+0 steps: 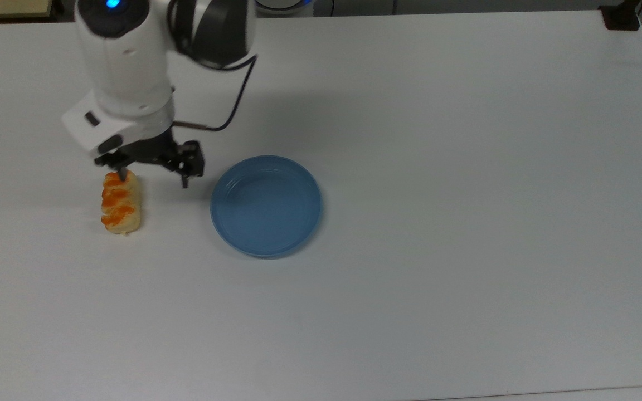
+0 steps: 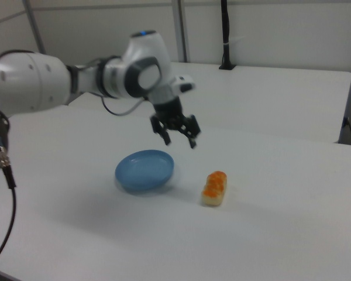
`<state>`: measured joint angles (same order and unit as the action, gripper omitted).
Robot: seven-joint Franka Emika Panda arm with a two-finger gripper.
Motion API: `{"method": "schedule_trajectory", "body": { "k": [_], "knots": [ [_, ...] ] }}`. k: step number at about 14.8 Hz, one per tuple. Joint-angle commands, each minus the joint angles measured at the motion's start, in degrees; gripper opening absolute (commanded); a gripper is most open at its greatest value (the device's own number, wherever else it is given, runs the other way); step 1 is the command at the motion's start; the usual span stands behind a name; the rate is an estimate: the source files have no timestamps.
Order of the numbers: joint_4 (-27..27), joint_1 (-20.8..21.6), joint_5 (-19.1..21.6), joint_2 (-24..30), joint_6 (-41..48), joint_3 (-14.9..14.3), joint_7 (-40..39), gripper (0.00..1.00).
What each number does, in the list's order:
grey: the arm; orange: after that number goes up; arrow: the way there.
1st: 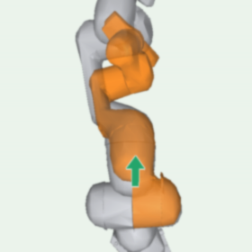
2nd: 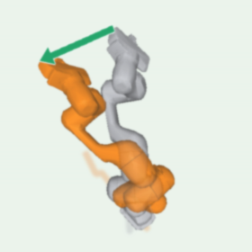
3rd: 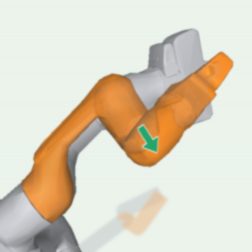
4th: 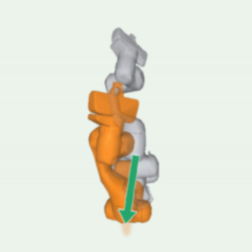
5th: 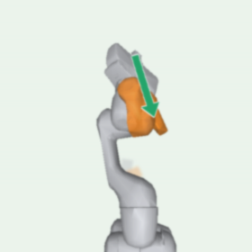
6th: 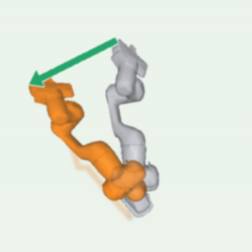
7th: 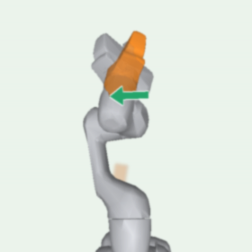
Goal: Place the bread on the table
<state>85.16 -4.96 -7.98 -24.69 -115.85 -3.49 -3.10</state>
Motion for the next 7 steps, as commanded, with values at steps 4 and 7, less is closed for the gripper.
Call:
{"method": "schedule_trajectory", "body": {
  "k": [4, 7],
  "knots": [
    [1.9, 12.1, 0.1, 13.9, 17.2, -1.1, 12.3, 1.00],
    [2.9, 12.5, 3.7, 18.4, 19.1, -1.6, 12.3, 1.00]
  ]
}}
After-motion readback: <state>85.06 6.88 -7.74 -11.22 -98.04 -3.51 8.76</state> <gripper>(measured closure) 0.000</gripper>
